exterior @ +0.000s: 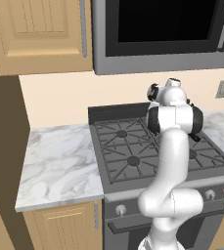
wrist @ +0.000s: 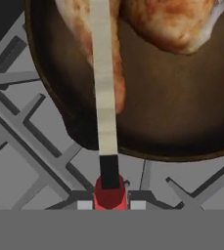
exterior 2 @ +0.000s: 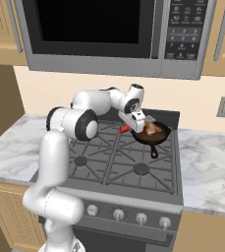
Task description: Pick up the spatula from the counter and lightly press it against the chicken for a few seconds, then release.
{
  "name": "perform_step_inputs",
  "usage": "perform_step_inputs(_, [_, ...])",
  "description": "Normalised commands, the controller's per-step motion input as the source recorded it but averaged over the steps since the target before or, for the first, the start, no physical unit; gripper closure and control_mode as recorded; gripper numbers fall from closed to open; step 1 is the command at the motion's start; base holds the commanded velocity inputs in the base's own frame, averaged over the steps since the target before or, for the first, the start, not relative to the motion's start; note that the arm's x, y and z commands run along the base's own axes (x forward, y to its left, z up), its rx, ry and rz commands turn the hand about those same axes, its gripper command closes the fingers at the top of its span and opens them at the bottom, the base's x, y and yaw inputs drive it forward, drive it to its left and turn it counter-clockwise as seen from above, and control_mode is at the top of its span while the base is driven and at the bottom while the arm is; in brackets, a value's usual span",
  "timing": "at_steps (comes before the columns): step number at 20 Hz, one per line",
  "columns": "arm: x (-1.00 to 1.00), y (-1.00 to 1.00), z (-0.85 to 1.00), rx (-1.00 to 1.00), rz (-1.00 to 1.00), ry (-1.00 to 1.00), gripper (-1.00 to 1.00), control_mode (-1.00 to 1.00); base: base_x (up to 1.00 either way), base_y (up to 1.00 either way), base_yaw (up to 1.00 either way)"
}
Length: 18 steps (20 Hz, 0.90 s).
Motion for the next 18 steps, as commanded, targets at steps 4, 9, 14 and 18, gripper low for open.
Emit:
perform_step_inputs(4, [-0.17,0.00,0.00,0.06,0.00,0.00,1.00,-1.00,0.00,0.00,0.00])
perform_step_inputs(9, [-0.18,0.00,-0.06,0.06,0.00,0.00,1.00,-1.00,0.00,0.00,0.00])
perform_step_inputs(14, [-0.07,0.00,-0.17,0.02,0.00,0.01,1.00,-1.00,0.00,0.00,0.00])
perform_step_inputs(18, [0.00,-0.01,-0.26,0.01,0.00,0.04,1.00,-1.00,0.00,0.00,0.00])
